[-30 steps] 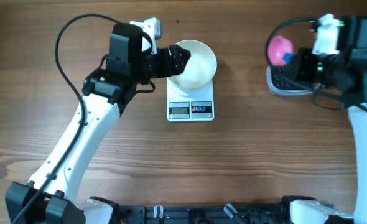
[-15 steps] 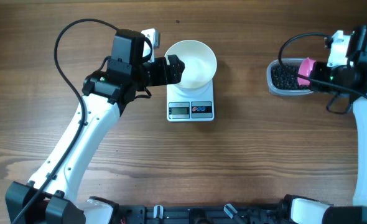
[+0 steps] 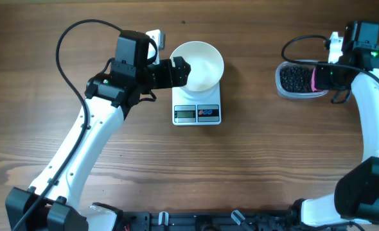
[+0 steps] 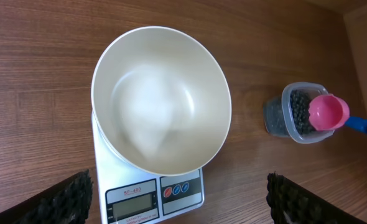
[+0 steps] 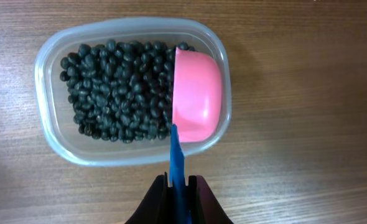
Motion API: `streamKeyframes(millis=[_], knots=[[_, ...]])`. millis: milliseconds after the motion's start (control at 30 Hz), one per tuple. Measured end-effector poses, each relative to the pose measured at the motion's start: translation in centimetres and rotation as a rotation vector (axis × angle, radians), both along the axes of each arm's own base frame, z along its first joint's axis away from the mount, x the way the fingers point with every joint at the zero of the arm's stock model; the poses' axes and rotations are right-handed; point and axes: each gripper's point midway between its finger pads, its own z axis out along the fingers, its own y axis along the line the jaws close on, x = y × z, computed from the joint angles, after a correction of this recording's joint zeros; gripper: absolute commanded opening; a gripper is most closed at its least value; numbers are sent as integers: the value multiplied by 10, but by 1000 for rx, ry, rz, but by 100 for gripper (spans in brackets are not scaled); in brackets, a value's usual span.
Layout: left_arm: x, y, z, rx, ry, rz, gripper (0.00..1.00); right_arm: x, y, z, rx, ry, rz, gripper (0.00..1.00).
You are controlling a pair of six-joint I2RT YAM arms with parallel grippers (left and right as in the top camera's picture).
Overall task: Scoop item into bowl and weigh 150g on scale
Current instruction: 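Dip the scoop into the black beans with the right gripper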
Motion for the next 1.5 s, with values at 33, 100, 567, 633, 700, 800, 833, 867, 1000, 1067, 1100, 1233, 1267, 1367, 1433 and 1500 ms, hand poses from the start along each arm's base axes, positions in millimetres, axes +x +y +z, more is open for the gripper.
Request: streamKeyframes(millis=[33,100,567,633,700,800,833,867,1000,1067,1100,1233,1267,1367,1433,1500], knots=[[0,0,0,0,0,0,93,1,1,-3,8,3,3,4],[0,0,0,0,0,0,93,4,4,-6,26,5,10,4],[1,-1,-7,6,17,0,93,-3,35,-30,197,87,108,4],[1,-1,-7,6,17,0,93,-6,38,-31,222,100,110,4],[1,-1,-7,6,17,0,93,-8,41,-30,238,111,112,4],[2,-1,-7,6,17,0,93,-7,43,-23,252,109,111,4],[1,-1,-7,6,17,0,92,-7,44,-22,258,107,110,4],[2,-1,-7,6,17,0,92,-7,45,-21,263,107,107,4],[2,0,-7,6,17,0,92,-10,41,-21,291,111,68,4],[1,-1,-7,6,17,0,92,-10,35,-20,319,101,42,4],[1,-1,-7,6,17,0,92,-10,31,-19,336,93,24,4],[1,-1,-7,6,17,0,92,-11,15,-22,385,80,-37,4],[1,-1,-7,6,17,0,92,-10,12,-26,403,81,-52,4],[1,-1,-7,6,17,0,92,-8,12,-31,472,80,-70,4],[1,-1,-7,6,17,0,92,-8,14,-34,505,87,-75,4],[1,-1,-7,6,17,0,92,-7,17,-35,533,95,-76,4]])
